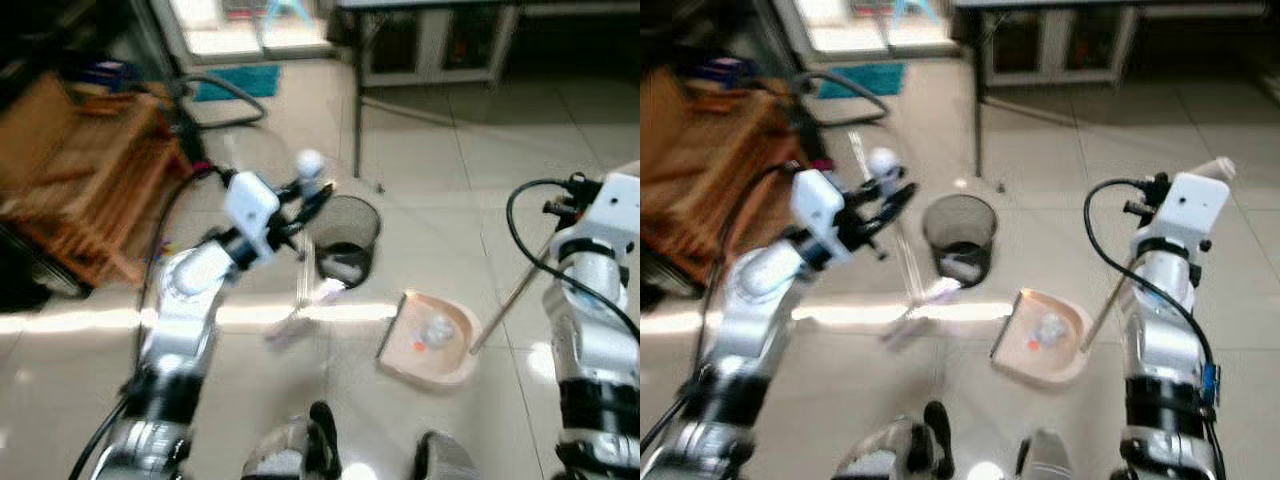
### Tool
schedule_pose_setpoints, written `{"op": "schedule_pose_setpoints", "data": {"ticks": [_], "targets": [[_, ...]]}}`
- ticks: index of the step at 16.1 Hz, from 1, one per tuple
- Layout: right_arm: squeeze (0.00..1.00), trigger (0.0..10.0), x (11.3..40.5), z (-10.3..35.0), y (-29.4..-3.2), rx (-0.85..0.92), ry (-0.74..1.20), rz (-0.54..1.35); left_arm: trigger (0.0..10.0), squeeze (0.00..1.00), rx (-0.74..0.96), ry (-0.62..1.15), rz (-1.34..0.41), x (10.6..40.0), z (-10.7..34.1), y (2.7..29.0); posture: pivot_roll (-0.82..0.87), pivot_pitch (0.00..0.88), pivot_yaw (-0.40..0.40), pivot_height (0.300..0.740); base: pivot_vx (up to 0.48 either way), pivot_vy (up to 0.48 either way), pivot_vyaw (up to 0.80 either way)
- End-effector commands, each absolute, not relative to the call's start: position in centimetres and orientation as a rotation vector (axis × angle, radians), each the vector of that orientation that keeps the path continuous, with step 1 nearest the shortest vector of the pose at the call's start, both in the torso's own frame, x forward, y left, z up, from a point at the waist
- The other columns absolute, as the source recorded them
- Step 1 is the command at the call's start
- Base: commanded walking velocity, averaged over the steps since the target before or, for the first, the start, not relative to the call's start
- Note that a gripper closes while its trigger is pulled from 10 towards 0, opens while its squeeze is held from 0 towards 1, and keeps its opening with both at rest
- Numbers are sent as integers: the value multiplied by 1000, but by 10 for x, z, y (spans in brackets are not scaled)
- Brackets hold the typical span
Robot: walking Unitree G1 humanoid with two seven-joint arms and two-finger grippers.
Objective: Sweep floor
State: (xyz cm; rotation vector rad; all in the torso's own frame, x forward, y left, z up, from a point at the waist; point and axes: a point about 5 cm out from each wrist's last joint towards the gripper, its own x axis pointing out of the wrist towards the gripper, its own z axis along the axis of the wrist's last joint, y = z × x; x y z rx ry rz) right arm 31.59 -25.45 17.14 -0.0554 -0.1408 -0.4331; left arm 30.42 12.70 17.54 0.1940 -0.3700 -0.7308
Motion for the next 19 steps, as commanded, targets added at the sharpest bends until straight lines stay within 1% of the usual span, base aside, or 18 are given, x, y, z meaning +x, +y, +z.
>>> {"op": "schedule_pose_setpoints", "data": {"ticks": [1,3,5,6,8,9,12,16,19], "targets": [[0,10000,313,186,-250,-21,-194,-415,10000,0,219,-400,-677,300,184,136,-39,56,131,740,0,0,0],[0,10000,312,192,-250,4,-193,-422,10000,0,235,-377,-642,297,178,142,-38,50,124,740,0,0,0],[0,10000,310,207,-252,17,-213,-421,10000,0,208,-312,-584,294,164,146,-33,47,115,740,0,0,0],[0,10000,310,216,-253,21,-224,-424,10000,0,192,-237,-539,293,150,148,-32,47,108,740,0,0,0],[0,10000,309,239,-254,29,-261,-408,10000,0,165,-148,-466,290,133,153,-28,53,103,740,0,0,0],[0,10000,309,249,-253,45,-271,-395,10000,0,175,-134,-430,288,129,157,-27,57,99,740,0,0,0],[0,10000,310,267,-252,91,-291,-379,10000,0,181,-108,-397,281,121,163,-18,70,92,740,0,0,0],[0,10000,312,295,-245,137,-384,-341,10000,0,170,-89,-364,277,119,161,-19,75,85,740,0,0,0],[0,10000,317,306,-233,180,-429,-304,10000,0,147,-85,-318,281,120,159,-9,78,80,740,300,0,0]]}}
